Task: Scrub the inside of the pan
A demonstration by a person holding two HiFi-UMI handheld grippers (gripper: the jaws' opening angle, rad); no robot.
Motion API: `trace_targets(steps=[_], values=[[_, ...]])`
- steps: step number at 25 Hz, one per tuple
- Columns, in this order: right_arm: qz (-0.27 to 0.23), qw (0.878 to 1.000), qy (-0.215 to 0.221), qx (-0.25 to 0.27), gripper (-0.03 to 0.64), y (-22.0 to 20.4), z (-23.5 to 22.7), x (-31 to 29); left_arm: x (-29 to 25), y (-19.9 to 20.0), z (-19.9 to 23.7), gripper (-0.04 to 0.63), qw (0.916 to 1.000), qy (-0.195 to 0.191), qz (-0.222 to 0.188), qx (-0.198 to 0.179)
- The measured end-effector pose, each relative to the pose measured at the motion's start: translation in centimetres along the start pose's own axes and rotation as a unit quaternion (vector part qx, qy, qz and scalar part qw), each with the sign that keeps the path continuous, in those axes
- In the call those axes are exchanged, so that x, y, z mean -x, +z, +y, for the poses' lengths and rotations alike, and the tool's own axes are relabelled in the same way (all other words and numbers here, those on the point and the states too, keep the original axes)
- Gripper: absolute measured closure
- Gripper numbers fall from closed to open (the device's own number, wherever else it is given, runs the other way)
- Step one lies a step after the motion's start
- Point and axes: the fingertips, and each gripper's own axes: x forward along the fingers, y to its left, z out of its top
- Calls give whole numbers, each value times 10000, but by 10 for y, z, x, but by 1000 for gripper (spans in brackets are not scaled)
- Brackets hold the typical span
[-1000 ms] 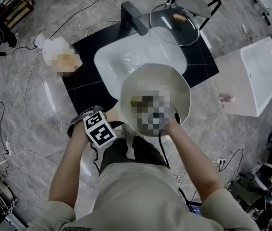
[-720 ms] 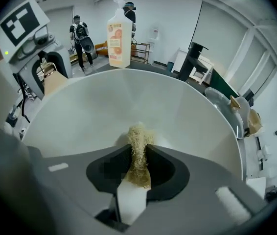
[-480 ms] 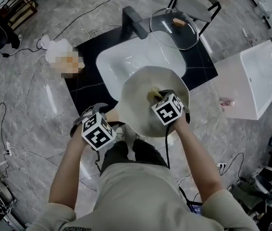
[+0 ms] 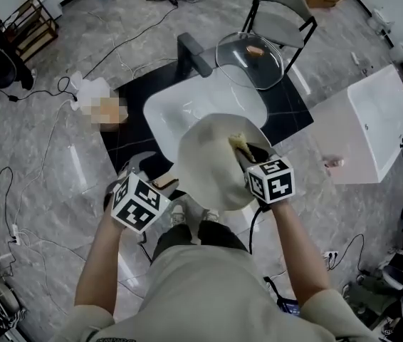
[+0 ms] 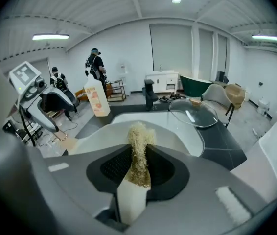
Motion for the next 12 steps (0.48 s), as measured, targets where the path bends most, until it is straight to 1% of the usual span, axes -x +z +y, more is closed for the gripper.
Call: trace_targets(steps=[2,6,9,12], values=[[-294,9995,-25,-63,518,17,0,18,9,16,3,244,9996,109,-267,23],[-884,9955,-11,-345,518,49,3,56,28,45,5,247,9969,348,-700,-121],[-1285,9913,-133,-239,518,72,4,87,42,67,8,253,9921,592,-1097,-108],[-1644,9861,-231,-97,518,93,5,115,56,86,16,269,9852,815,-1509,-26]])
